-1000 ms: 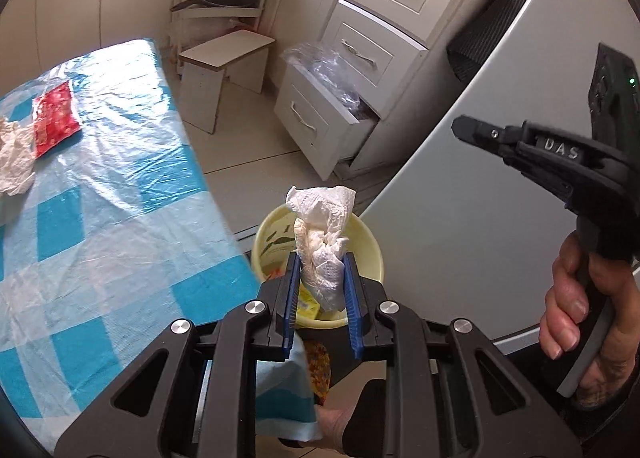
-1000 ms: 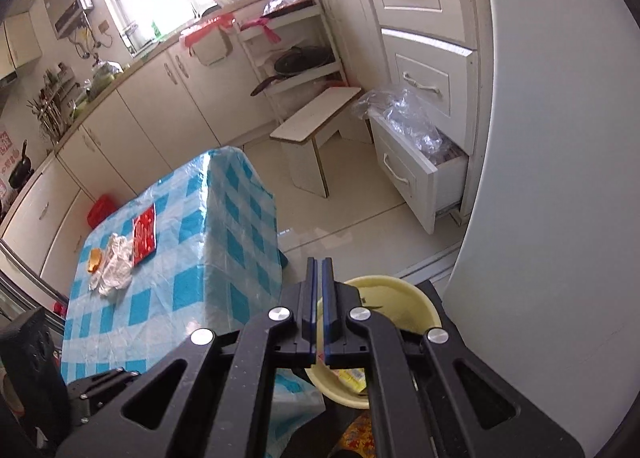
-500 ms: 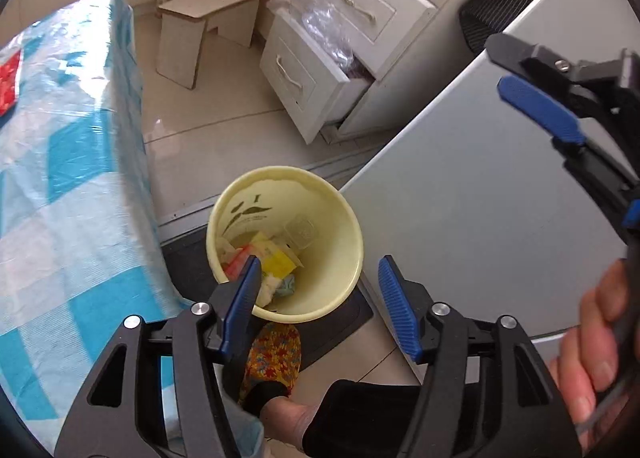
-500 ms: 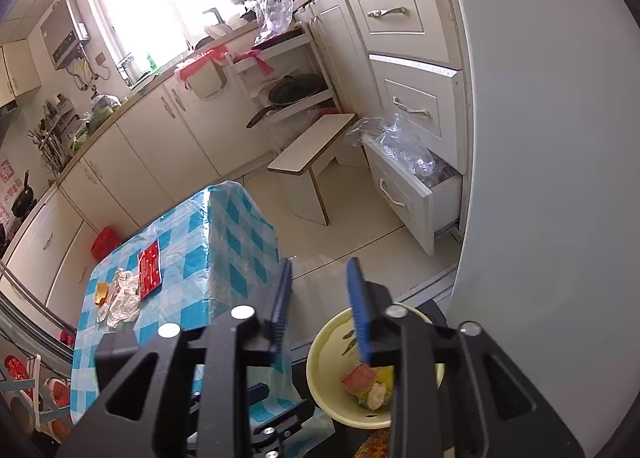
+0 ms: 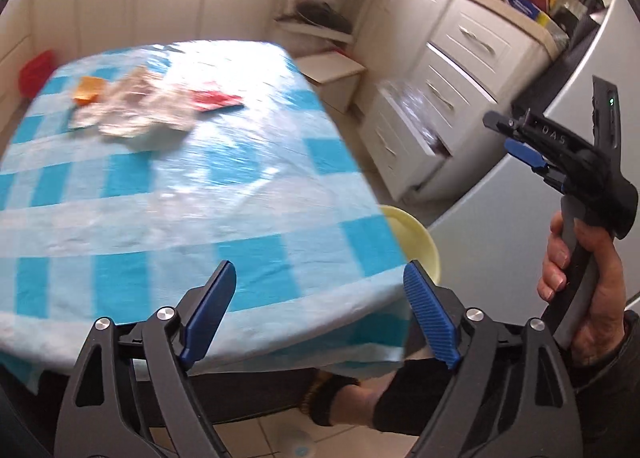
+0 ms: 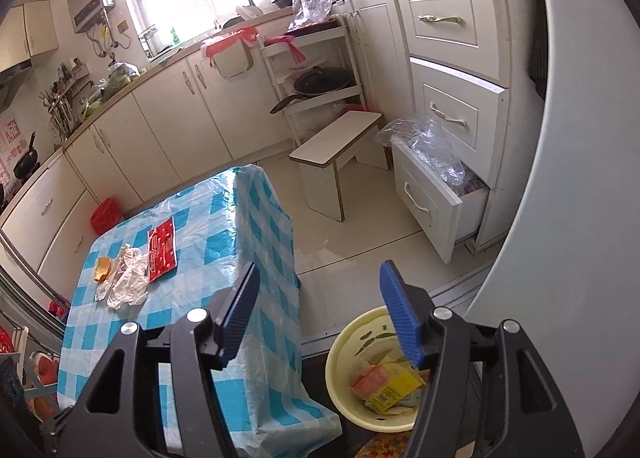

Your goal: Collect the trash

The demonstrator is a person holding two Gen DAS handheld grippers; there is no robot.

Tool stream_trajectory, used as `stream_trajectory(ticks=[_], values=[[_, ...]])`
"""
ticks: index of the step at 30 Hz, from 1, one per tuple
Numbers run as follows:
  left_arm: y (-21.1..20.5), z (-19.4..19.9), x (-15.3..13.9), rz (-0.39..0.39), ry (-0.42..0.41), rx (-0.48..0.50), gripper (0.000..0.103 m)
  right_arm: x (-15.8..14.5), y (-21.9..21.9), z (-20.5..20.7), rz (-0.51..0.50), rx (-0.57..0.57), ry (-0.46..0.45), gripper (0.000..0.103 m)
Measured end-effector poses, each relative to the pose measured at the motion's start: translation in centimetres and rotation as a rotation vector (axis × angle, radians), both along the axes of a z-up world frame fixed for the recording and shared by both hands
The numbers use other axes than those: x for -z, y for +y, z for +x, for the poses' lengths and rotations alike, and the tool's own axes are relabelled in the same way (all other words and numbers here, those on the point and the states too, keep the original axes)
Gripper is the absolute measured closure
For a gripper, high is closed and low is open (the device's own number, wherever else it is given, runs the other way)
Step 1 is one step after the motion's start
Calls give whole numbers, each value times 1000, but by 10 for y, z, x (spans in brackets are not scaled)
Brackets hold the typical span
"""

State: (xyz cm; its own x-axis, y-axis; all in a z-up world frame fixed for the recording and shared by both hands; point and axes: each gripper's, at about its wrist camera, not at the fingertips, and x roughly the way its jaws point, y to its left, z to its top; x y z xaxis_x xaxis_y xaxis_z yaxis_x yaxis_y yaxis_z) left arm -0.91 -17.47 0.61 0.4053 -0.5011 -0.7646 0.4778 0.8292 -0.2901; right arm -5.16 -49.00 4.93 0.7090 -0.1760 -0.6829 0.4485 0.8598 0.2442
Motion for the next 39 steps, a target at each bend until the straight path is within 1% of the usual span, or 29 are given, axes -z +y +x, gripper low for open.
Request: stream_trajectory(ticks=[2, 7, 10, 13, 19, 26, 39], values=[[24, 2, -3, -2, -22, -53, 16, -1, 15, 10, -19, -26, 4, 36], [80, 7, 0, -27, 0, -154, 16, -1, 53, 35, -58, -97, 11, 31], [101, 8, 2, -36, 7, -188, 16, 0, 73, 49, -84, -138, 13, 29], [112, 8, 4, -44, 6, -212, 16, 2, 87, 61, -103, -168, 12, 28], [128, 15, 13, -59, 27, -250, 15, 6, 103, 79, -102, -184, 15, 26], [133, 20, 20, -67, 44, -260, 15, 10, 118, 92, -116, -214, 30, 25], [137, 22, 24, -78, 62, -275, 15, 12, 129, 97, -131, -235, 40, 23]])
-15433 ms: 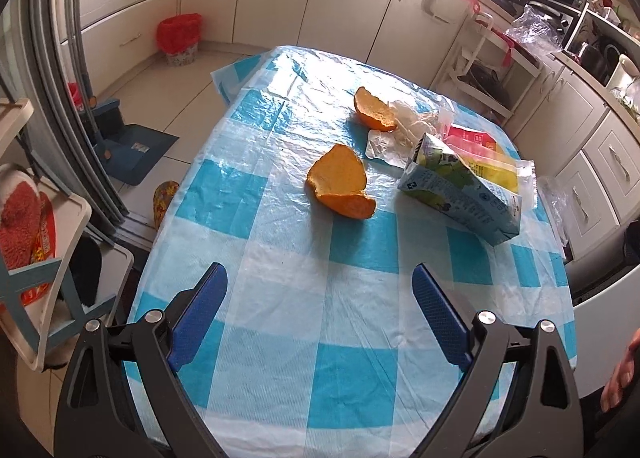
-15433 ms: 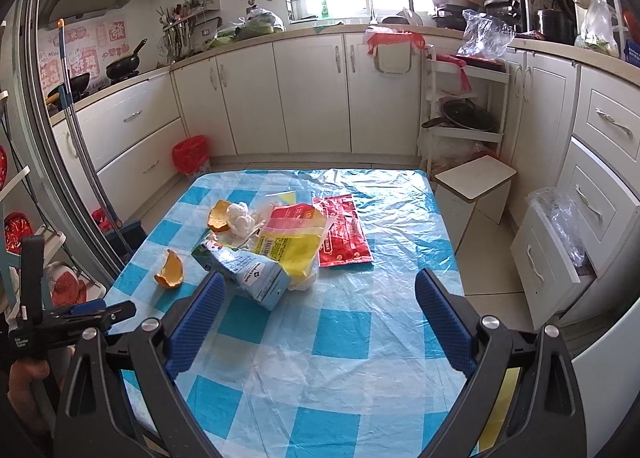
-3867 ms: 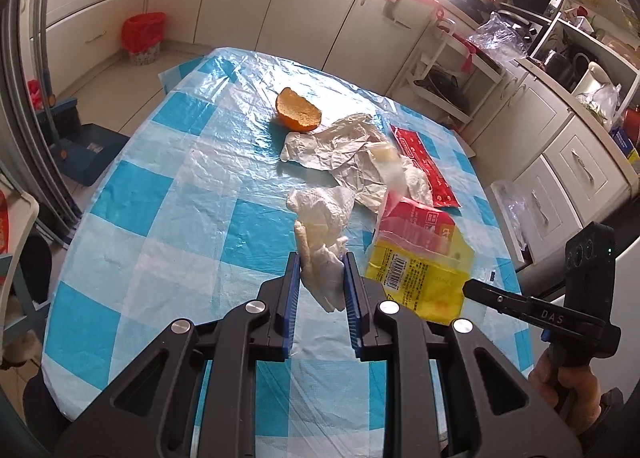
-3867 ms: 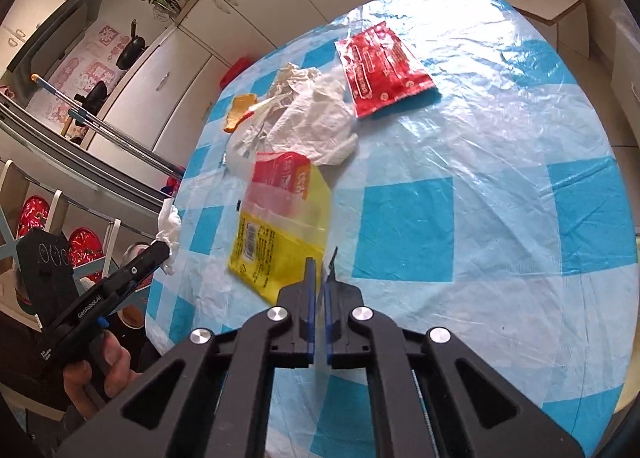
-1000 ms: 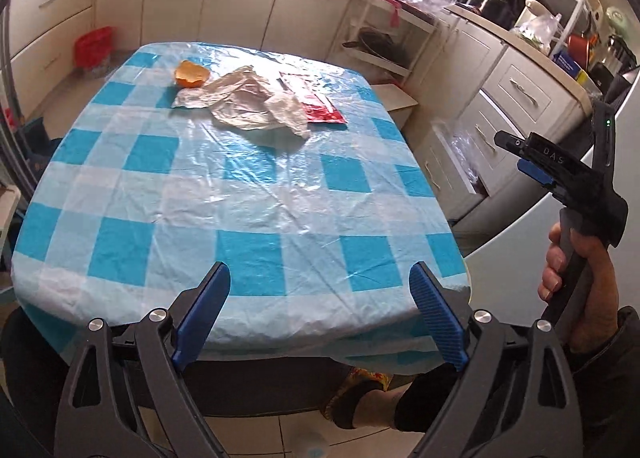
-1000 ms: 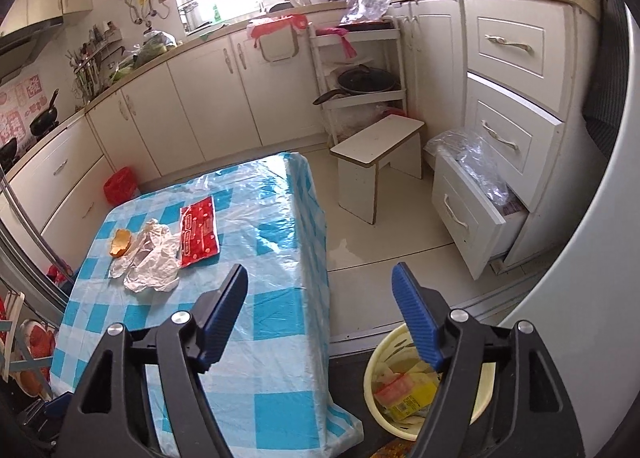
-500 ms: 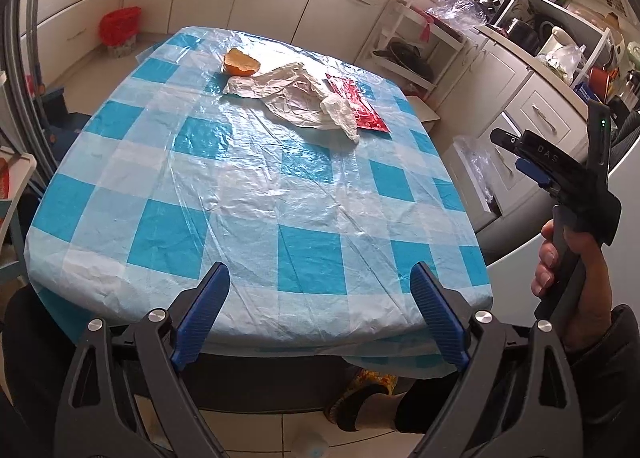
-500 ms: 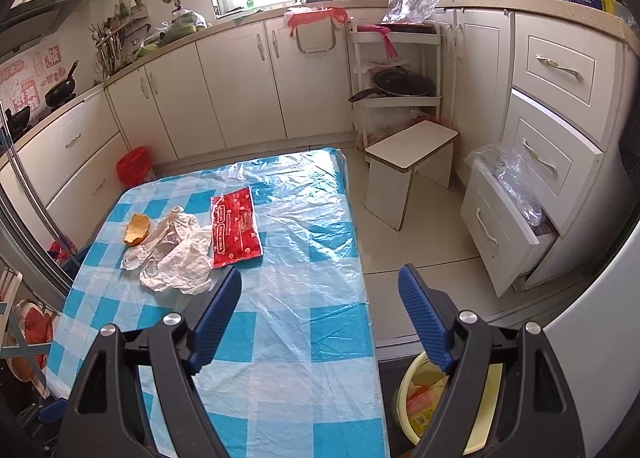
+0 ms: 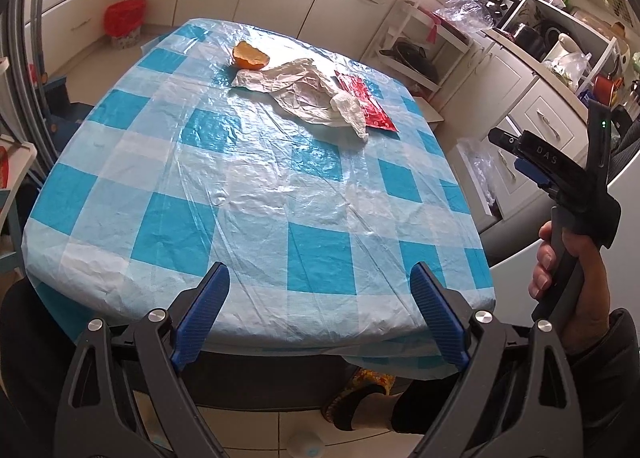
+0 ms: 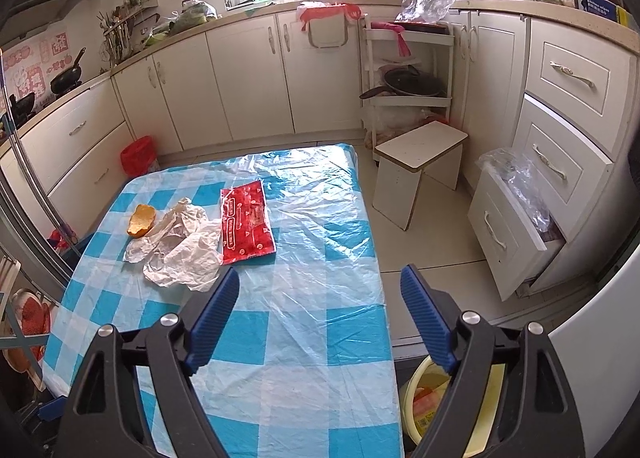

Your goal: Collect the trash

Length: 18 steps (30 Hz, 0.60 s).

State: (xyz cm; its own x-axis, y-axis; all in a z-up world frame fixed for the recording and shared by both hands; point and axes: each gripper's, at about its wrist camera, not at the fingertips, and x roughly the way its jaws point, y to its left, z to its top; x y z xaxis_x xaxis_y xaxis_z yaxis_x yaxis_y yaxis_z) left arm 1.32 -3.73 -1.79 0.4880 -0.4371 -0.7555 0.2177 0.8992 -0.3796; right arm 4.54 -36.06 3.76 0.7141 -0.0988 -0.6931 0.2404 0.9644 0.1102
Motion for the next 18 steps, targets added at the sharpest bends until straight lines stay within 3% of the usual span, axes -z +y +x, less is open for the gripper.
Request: stream_trajectory(ticks=[18], values=[[-1, -1, 2, -1, 15, 2, 15, 3, 4, 1, -5, -18, 16, 22]])
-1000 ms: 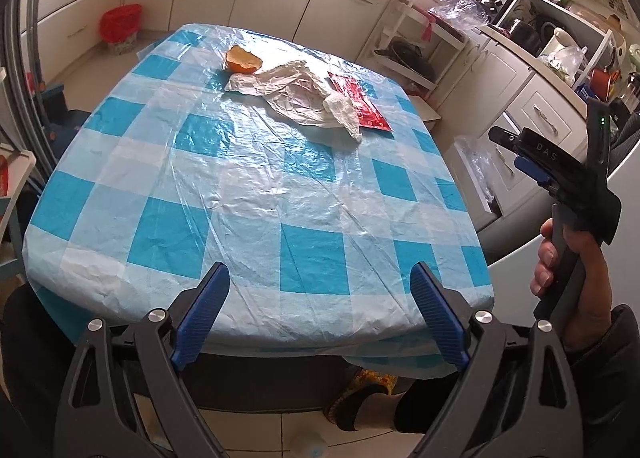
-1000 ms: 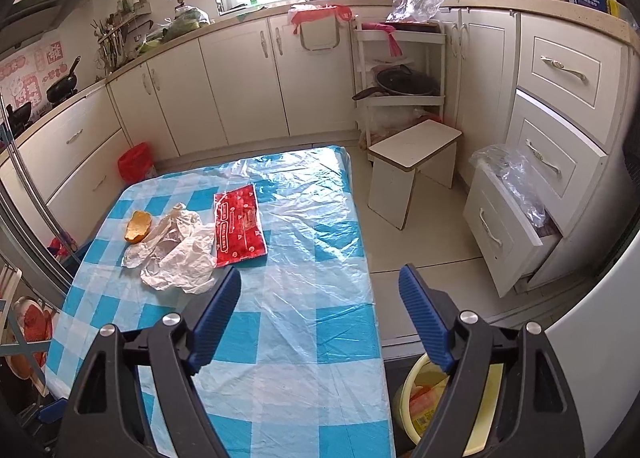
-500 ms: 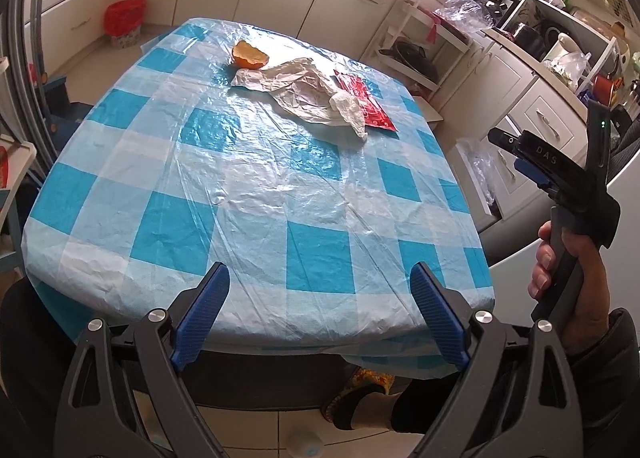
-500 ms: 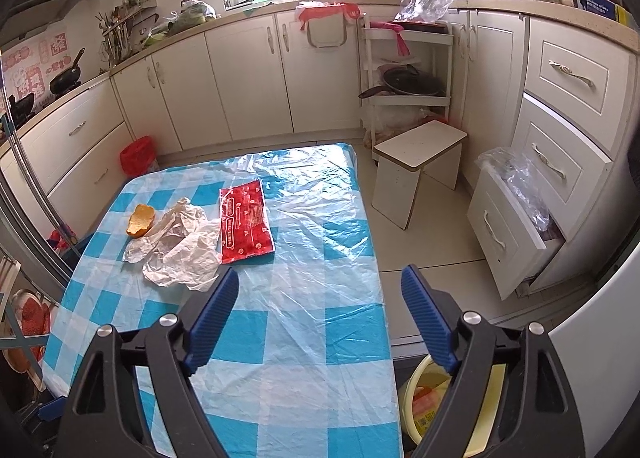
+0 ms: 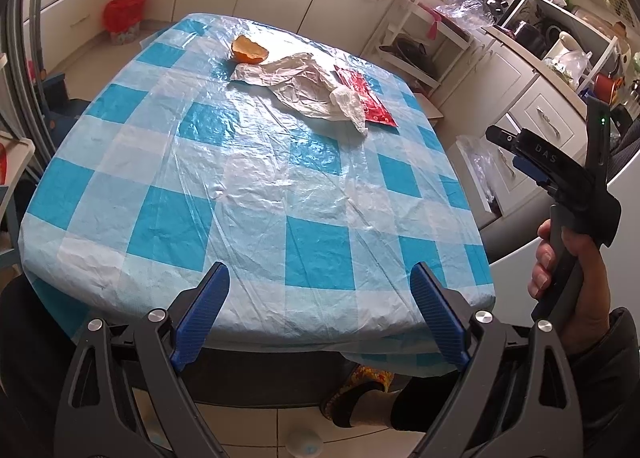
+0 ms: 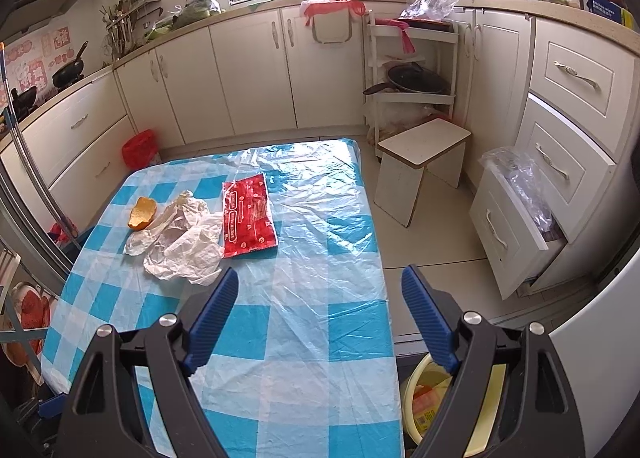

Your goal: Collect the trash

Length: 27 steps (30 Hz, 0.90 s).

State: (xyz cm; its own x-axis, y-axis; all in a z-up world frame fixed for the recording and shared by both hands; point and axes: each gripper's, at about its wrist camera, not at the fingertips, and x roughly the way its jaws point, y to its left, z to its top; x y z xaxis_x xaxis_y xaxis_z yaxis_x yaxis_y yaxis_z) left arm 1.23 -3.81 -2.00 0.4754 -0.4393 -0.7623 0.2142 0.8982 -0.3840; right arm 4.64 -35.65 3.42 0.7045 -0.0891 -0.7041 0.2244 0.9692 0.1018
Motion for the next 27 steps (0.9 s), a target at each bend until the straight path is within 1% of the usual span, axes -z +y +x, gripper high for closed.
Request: stream_trajectory(ticks=[27], values=[[2, 2, 3, -2, 12, -5, 15, 1, 3, 0, -6, -7, 7, 21]])
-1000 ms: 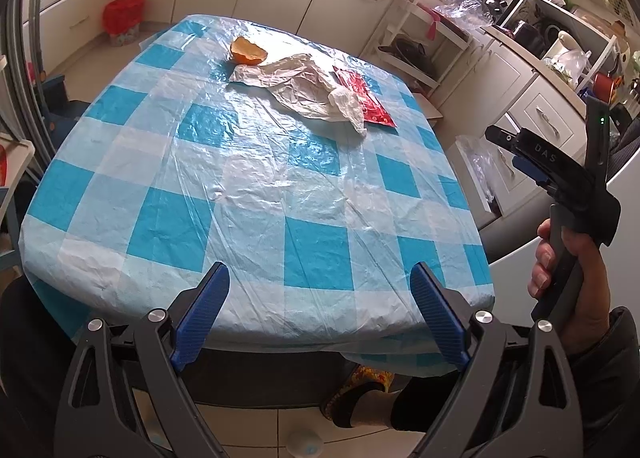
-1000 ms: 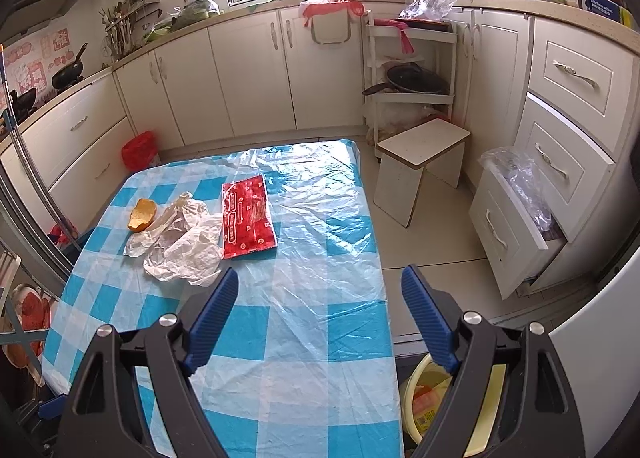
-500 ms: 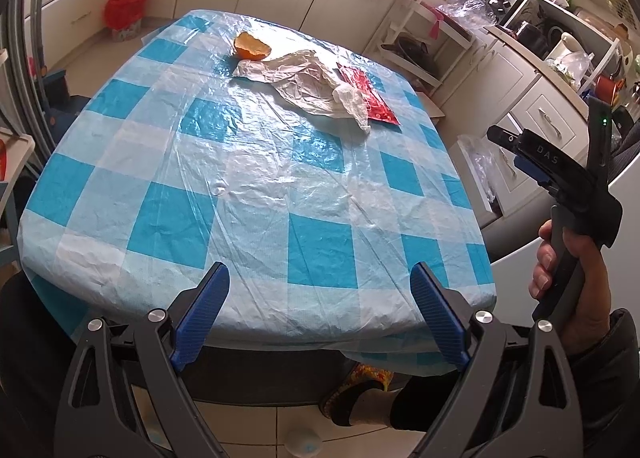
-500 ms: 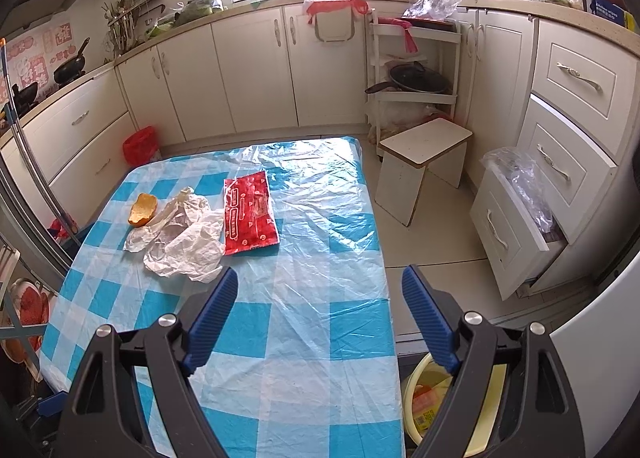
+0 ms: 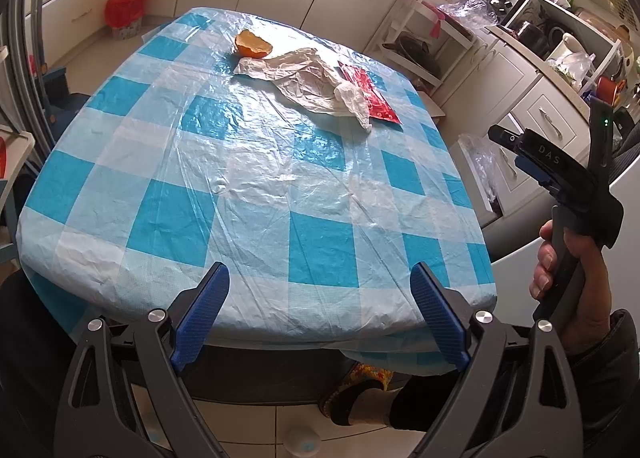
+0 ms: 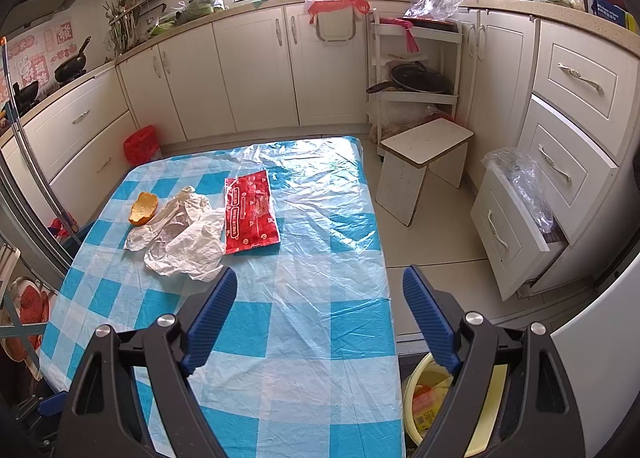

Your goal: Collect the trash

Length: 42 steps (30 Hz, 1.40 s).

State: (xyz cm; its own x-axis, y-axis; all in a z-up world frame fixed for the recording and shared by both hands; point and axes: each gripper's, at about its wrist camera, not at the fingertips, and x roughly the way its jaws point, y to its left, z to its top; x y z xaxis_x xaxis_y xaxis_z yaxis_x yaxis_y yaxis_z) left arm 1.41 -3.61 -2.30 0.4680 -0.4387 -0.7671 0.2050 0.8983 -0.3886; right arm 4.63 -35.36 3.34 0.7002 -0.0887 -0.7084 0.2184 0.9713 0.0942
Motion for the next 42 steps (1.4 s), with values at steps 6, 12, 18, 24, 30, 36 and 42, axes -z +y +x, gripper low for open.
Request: stream_trajectory(ticks=[6, 12, 18, 24, 30, 36, 42], values=[[0, 0, 0, 0, 0, 1, 15, 0, 0, 0, 0, 0, -1, 21], [0, 0, 1, 1, 2, 2, 15, 0, 0, 0, 0, 0, -1, 21], [0, 0, 1, 1, 2, 1, 15, 0, 0, -1, -1, 0, 0, 21], [1, 0, 1, -1, 0, 1, 15, -1, 0, -1, -1, 1, -1, 21], [18, 9, -5, 2, -34, -46, 15, -1, 2, -3, 0, -2, -11, 21], [47, 36, -5, -7, -35, -136, 15, -3, 7, -3, 2, -33, -26, 21], [50, 81, -11, 31, -77, -158, 15, 1, 23, 7, 19, -97, -14, 21]])
